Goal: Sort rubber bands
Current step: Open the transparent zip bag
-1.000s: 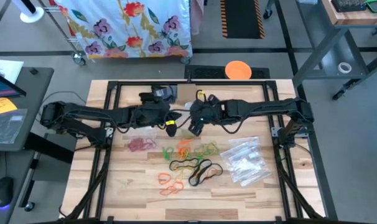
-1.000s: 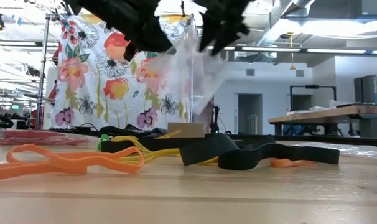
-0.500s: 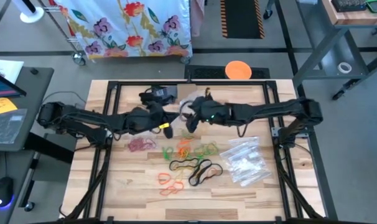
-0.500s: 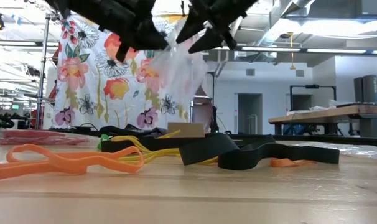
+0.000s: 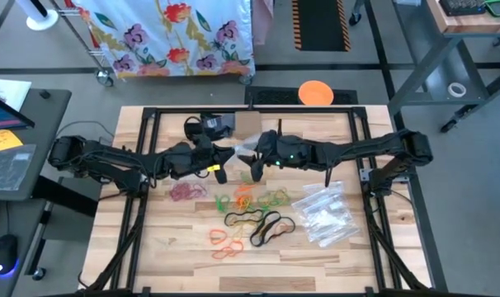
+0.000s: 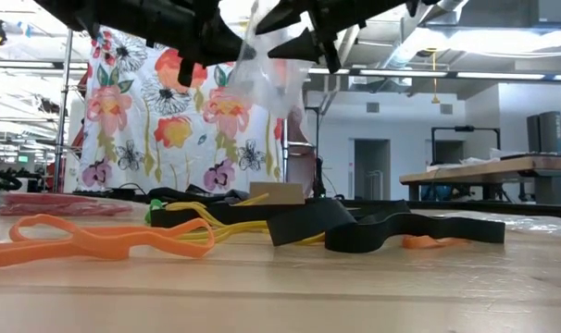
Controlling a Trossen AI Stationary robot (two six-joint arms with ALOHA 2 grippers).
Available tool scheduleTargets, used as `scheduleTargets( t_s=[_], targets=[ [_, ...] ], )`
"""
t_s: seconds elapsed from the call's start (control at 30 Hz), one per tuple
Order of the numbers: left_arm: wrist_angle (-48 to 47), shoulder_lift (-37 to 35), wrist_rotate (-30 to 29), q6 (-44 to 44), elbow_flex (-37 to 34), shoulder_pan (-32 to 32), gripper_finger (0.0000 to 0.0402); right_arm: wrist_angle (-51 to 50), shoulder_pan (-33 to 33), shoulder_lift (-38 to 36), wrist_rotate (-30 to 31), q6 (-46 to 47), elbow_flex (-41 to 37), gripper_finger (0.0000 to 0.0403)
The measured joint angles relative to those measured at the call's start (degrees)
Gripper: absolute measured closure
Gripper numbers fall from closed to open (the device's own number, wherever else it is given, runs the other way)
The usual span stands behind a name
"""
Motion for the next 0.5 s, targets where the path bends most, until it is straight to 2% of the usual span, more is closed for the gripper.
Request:
scheduleTargets(
  t_s=[0.23, 0.37, 0.5],
  targets=[
    [-0.1, -0.2, -0.7, 0.4, 0.0, 0.0, 0.0401, -3.8, 0.3, -0.2, 0.1, -1.7, 0.0, 0.0184],
    [0.0, -0.2, -1.3, 0.7, 0.0, 0.0, 0.0401, -9.1, 0.3, -1.3, 0.2, -2.1, 0.0, 0.0184],
    [0.3, -0.2, -4.9, 0.8, 0.0, 0.0, 0.0401, -6.8, 0.3, -1.5, 0.1, -2.1, 0.0, 0.0184]
  ],
)
